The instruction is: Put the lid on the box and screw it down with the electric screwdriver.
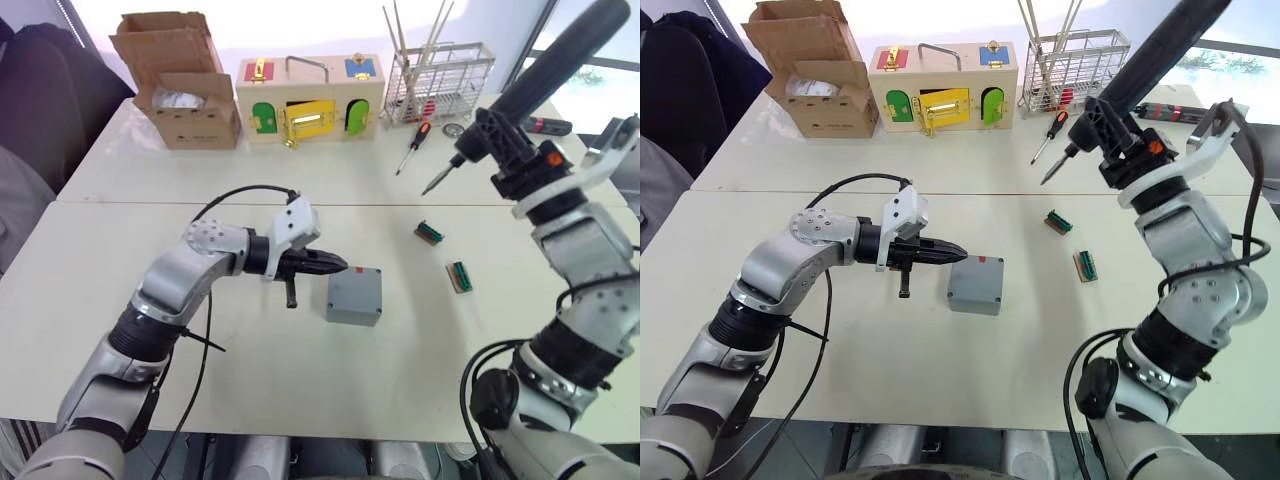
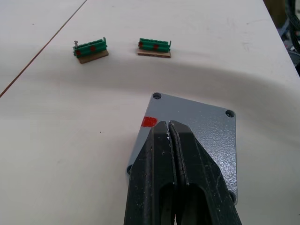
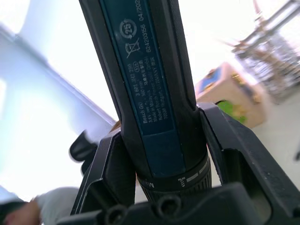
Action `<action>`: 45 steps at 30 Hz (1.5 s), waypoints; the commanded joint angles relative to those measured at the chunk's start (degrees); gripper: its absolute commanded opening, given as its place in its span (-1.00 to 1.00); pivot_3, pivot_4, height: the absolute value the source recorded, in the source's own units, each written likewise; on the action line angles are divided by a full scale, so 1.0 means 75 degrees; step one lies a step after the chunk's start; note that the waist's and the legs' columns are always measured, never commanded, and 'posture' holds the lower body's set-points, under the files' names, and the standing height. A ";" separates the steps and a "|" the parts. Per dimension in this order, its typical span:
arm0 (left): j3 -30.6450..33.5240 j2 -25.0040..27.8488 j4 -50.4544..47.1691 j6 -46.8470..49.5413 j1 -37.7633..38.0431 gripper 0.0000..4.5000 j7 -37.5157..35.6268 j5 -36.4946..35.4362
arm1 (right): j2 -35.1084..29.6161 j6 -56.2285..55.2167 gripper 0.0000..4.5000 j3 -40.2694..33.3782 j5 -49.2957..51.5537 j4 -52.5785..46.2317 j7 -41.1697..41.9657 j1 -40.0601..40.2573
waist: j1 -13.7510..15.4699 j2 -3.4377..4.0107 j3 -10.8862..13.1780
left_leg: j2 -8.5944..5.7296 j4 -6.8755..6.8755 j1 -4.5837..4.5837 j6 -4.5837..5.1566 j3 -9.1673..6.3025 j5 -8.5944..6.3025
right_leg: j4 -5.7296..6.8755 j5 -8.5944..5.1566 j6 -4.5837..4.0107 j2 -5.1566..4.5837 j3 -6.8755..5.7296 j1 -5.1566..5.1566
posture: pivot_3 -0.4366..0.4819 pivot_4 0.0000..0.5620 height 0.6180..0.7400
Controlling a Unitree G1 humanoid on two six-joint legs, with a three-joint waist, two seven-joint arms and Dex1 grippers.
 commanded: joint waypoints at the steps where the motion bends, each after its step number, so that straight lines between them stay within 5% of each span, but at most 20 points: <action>1: -0.0249 -0.0111 0.0027 -0.0184 -0.0099 -1.00 0.0075 0.0304 | -0.0036 -0.0367 -0.19 0.0779 0.0359 -0.0713 0.0461 0.0477 | -0.0013 0.0000 0.0000 | 0.0003 0.0000 0.0004 0.0000 0.0000 0.0000 | 0.0000 0.0000 0.0000 0.0004 0.0000 0.0003 | -0.05 -0.47 0.92; 11: -0.0840 -0.0059 0.0029 -0.0315 0.0037 -1.00 0.0063 0.1017 | -0.0411 -0.1402 -0.19 0.1978 -0.0024 -0.0820 0.0967 0.1554 | 0.0030 -0.0003 -0.0001 | 0.0004 -0.0003 0.0004 0.0001 -0.0006 -0.0001 | -0.0001 0.0000 0.0000 0.0009 0.0001 0.0003 | -0.05 -0.47 0.92; 45: -0.0809 -0.0126 -0.0156 -0.0279 0.0220 -1.00 -0.0007 0.1062 | -0.0838 -0.2691 -0.19 0.2451 -0.0683 -0.0094 0.0994 0.2153 | 0.0039 -0.0005 -0.0002 | 0.0005 0.0001 0.0007 0.0001 -0.0007 -0.0001 | -0.0002 0.0000 0.0000 0.0009 0.0001 0.0009 | -0.05 -0.47 0.92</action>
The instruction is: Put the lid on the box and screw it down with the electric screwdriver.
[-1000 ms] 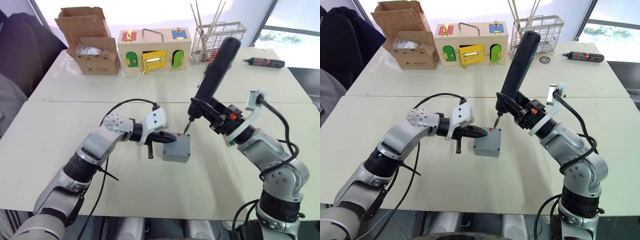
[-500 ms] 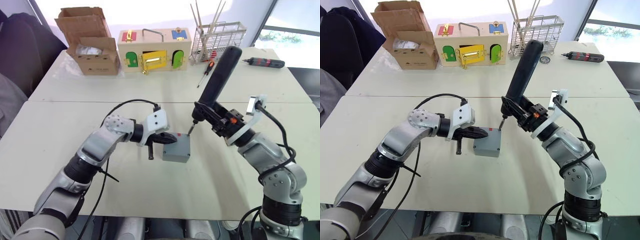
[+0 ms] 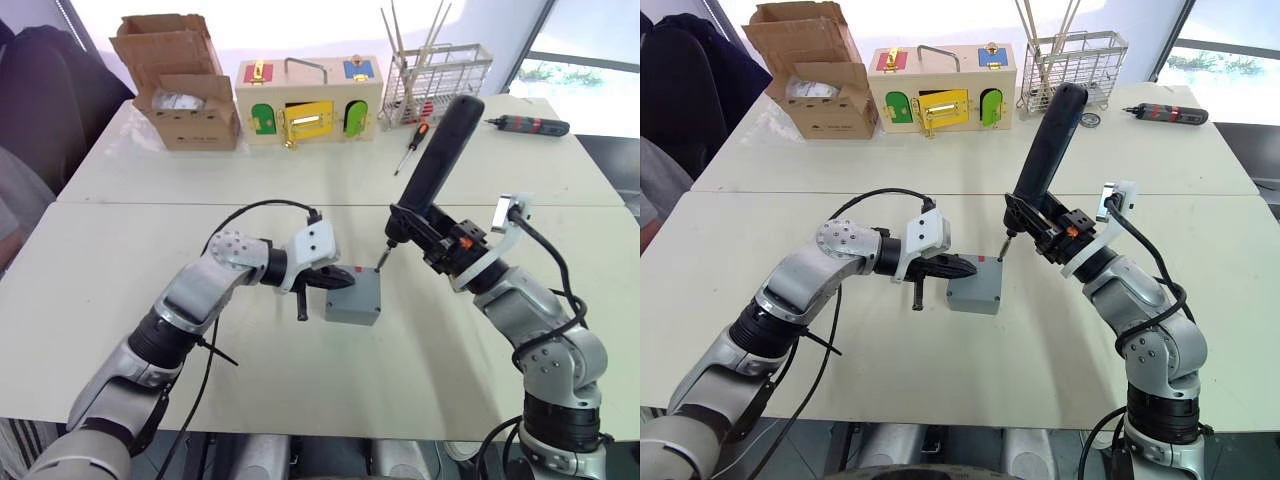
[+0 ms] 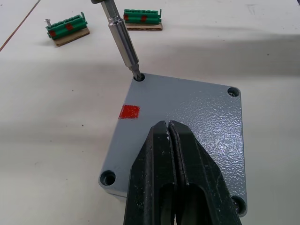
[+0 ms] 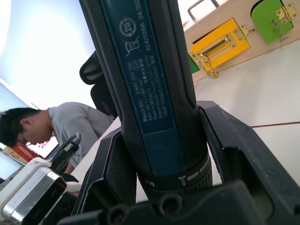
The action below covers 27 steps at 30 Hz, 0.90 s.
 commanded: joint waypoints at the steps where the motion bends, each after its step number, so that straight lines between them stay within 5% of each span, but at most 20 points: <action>1: -0.0062 0.0037 -0.0113 0.0045 0.0113 -1.00 -0.0040 0.0064 | -0.0173 -0.0183 -0.19 -0.0074 0.0023 -0.0187 0.0061 -0.0039 | 0.0005 0.0000 0.0000 | 0.0000 0.0001 0.0000 0.0000 0.0000 0.0000 | 0.0000 0.0000 0.0000 0.0000 0.0000 0.0000 | -0.05 -0.47 0.92; 13: -0.0354 0.0026 -0.0017 0.0274 0.0207 -1.00 0.0008 0.0278 | -0.0684 -0.0634 -0.19 0.1392 -0.0810 -0.0714 0.0950 0.0591 | -0.0005 -0.0050 -0.0031 | 0.0001 -0.0003 0.0025 0.0010 -0.0003 -0.0006 | -0.0006 0.0000 0.0000 0.0002 -0.0002 0.0027 | -0.05 -0.47 0.92; 18: -0.0397 0.0013 -0.0060 0.0349 0.0276 -1.00 0.0008 0.0312 | -0.0704 -0.0911 -0.19 0.1638 -0.1114 -0.0585 0.1114 0.0891 | -0.0001 -0.0079 -0.0060 | 0.0016 -0.0051 0.0164 0.0081 -0.0009 -0.0049 | -0.0121 -0.0006 0.0002 0.0019 -0.0010 0.0187 | -0.05 -0.47 0.92; 27: -0.0466 0.0017 0.0015 0.0388 0.0271 -1.00 0.0031 0.0400 | -0.0598 -0.1143 -0.19 0.2161 -0.1617 -0.0433 0.1100 0.1090 | 0.0006 -0.0101 -0.0131 | 0.0017 -0.0066 0.0186 0.0066 -0.0013 -0.0042 | -0.0122 -0.0006 0.0002 0.0018 -0.0009 0.0200 | -0.05 -0.47 0.92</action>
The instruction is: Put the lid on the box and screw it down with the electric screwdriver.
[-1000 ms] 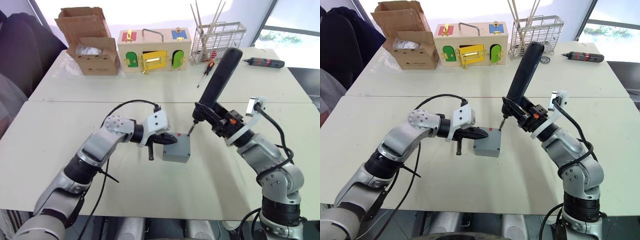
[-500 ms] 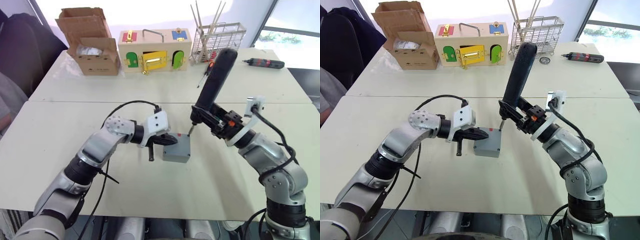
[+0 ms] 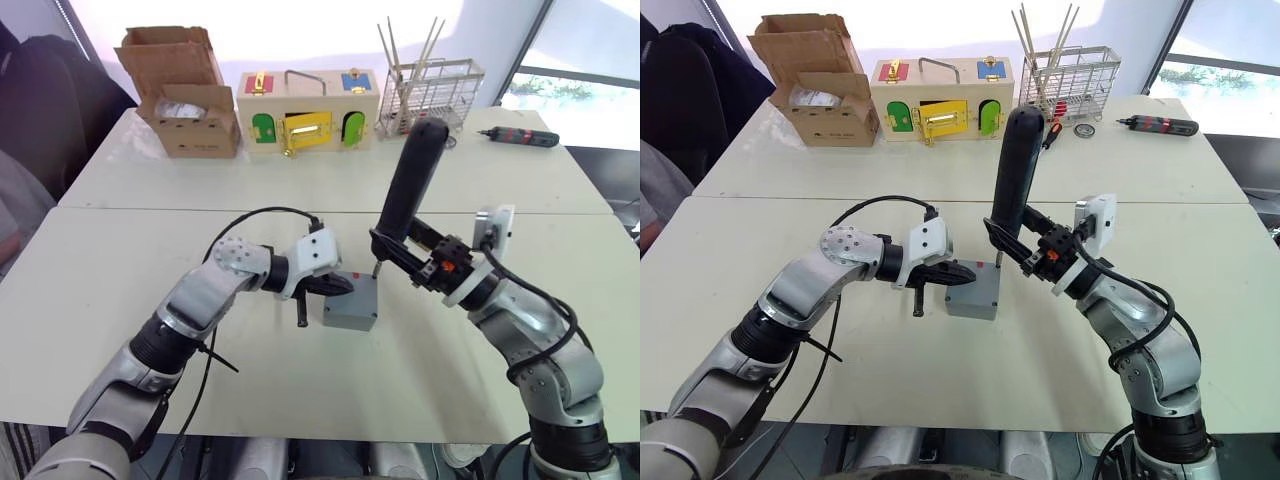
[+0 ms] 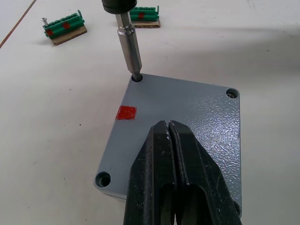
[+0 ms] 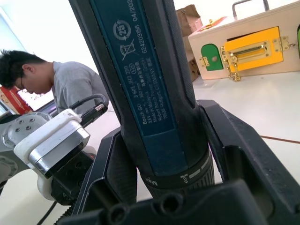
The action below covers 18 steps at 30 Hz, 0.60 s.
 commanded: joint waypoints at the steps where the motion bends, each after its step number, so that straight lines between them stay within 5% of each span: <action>1: -0.0266 0.0032 0.0085 0.0180 0.0132 -1.00 -0.0018 0.0169 | 0.0154 0.0224 -0.19 0.0738 -0.0071 0.0140 0.0199 0.0393 | 0.0001 -0.0022 -0.0019 | 0.0000 -0.0005 0.0007 0.0000 0.0000 0.0000 | -0.0001 0.0000 0.0000 0.0000 0.0000 0.0004 | -0.05 -0.47 0.92; 18: -0.0267 0.0056 0.0048 0.0167 0.0273 -1.00 0.0032 0.0273 | 0.0075 -0.0015 -0.19 0.0950 -0.0564 0.0392 0.0602 0.0646 | -0.0002 -0.0084 -0.0097 | 0.0001 -0.0072 0.0084 0.0011 0.0001 -0.0008 | -0.0024 -0.0003 -0.0005 -0.0004 0.0003 0.0053 | -0.05 -0.47 0.92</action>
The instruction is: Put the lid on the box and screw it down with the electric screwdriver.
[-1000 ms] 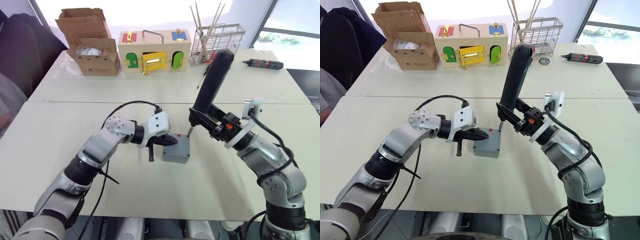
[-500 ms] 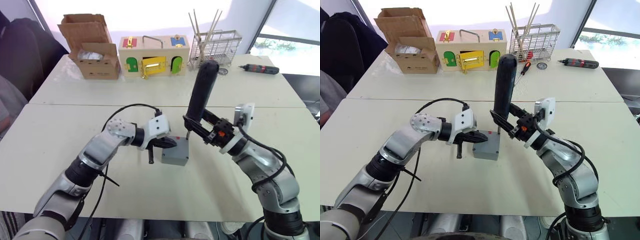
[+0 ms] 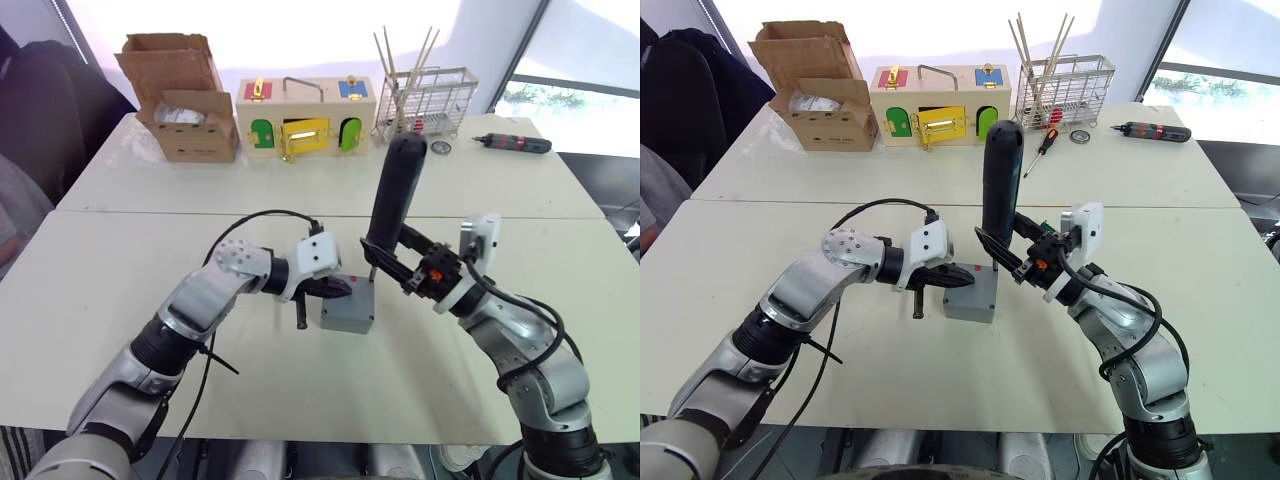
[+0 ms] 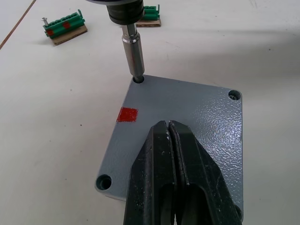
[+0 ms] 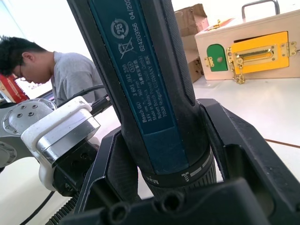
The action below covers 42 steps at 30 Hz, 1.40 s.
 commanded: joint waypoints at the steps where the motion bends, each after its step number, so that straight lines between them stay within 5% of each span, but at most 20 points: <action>1: -0.0235 0.0061 0.0046 0.0104 0.0185 -1.00 0.0007 0.0173 | -0.0083 0.0351 -0.19 0.0659 -0.0022 0.0367 0.0379 0.0435 | 0.0001 -0.0004 -0.0005 | 0.0000 0.0000 0.0000 0.0000 0.0000 0.0000 | 0.0000 0.0000 -0.0001 0.0000 0.0000 0.0000 | -0.05 -0.47 0.92; 21: -0.0287 0.0042 0.0094 0.0090 0.0196 -1.00 0.0089 0.0195 | -0.0109 0.0221 -0.19 0.0713 -0.0330 0.0736 0.0599 0.0572 | 0.0007 -0.0006 -0.0066 | 0.0007 -0.0017 0.0005 0.0002 -0.0004 -0.0002 | -0.0077 -0.0002 -0.0004 0.0004 -0.0003 0.0034 | -0.05 -0.47 0.92; 42: -0.0281 0.0081 0.0025 0.0163 0.0214 -1.00 0.0134 0.0179 | 0.0054 0.0228 -0.19 0.0691 -0.0304 0.1147 0.0535 0.0570 | 0.0016 -0.0016 -0.0091 | 0.0009 -0.0116 0.0142 -0.0005 -0.0015 -0.0010 | -0.0194 -0.0010 -0.0021 -0.0007 -0.0002 0.0147 | -0.05 -0.47 0.92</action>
